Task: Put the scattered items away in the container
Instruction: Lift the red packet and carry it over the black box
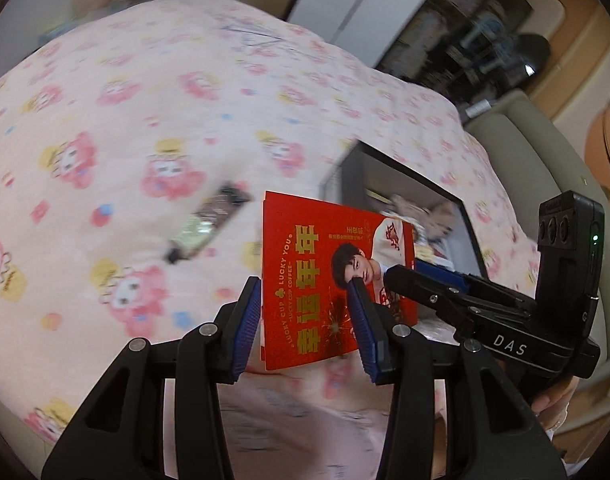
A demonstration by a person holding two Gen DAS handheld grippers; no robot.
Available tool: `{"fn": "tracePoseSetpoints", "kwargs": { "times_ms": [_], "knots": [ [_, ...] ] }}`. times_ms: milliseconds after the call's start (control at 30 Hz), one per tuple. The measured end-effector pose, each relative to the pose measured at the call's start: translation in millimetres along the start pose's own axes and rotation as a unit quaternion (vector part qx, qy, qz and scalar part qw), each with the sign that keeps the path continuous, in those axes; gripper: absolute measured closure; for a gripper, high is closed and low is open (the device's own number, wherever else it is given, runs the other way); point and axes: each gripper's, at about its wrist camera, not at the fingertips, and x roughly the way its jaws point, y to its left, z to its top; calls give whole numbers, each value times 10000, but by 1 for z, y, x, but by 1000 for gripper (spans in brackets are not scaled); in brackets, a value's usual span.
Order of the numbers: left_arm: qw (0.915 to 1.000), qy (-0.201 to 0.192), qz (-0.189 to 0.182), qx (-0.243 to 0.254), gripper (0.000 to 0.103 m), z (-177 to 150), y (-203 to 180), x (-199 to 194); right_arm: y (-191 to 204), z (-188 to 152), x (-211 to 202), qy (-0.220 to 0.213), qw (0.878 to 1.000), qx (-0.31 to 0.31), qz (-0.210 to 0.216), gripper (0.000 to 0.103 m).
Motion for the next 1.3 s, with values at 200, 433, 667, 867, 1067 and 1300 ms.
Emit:
{"fn": "tracePoseSetpoints", "kwargs": {
  "times_ms": [200, 433, 667, 867, 1067, 1300],
  "knots": [
    [9992, 123, -85, 376, 59, 3, -68, 28, -58, -9, -38, -208, 9990, 332, -202, 62],
    [9966, 226, -181, 777, 59, 14, -124, 60, -110, -12, -69, -434, 9964, 536, -488, 62],
    [9943, 304, -213, 1001, 59, 33, -157, 96, -146, 6, -83, -627, 9934, 468, -837, 61],
    [9934, 821, -531, 597, 54, 40, -163, 150, -191, 7, -70, -560, 9911, 701, -982, 61],
    [9894, 1163, -130, 857, 55, 34, -176, 196, -227, -9, -43, -311, 9904, 902, -1001, 61],
    [9849, 1313, 423, 1042, 60, 29, -183, 222, -225, -11, -28, -217, 9868, 601, -1491, 61]
  ]
}}
